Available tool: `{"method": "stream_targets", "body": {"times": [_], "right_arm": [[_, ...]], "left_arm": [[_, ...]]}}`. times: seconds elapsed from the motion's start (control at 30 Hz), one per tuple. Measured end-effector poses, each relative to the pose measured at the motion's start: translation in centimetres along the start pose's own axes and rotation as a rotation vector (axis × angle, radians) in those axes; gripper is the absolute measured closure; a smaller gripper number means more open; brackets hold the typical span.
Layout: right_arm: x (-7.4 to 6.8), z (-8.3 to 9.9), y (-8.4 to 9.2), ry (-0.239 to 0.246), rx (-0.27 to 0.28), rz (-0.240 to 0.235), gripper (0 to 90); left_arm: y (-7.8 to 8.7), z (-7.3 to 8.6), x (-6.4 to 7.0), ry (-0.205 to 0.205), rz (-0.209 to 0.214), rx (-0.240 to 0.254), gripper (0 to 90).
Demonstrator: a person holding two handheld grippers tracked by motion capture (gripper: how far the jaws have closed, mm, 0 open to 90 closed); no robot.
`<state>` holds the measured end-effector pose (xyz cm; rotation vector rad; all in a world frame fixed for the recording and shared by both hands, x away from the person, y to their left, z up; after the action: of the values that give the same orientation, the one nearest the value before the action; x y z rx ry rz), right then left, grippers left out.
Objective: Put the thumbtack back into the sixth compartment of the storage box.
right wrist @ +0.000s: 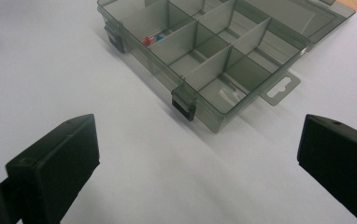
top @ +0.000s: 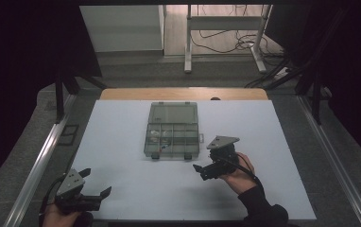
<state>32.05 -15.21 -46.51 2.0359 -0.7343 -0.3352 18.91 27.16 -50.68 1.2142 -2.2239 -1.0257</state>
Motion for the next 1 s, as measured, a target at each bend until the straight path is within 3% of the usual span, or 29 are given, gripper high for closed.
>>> {"method": "stream_targets", "body": {"times": [1.0], "right_arm": [[1.0,5.3,3.5,-0.061,0.044,0.035,0.0]], "left_arm": [[-0.1,-0.1,0.0,-0.002,-0.004,-0.007,2.4]]}}
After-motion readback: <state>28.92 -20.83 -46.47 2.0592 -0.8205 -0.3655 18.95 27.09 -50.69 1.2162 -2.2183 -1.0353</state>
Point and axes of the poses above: each handheld gripper's, and its own axes: y roughly backward along the jaws, z roughly out of its underside, x roughly to its right, the point moved 1 cm from there along -y, roughly forward along the jaws, and after that the axes turned 13 degrees about -x, right-handed, at the moved point
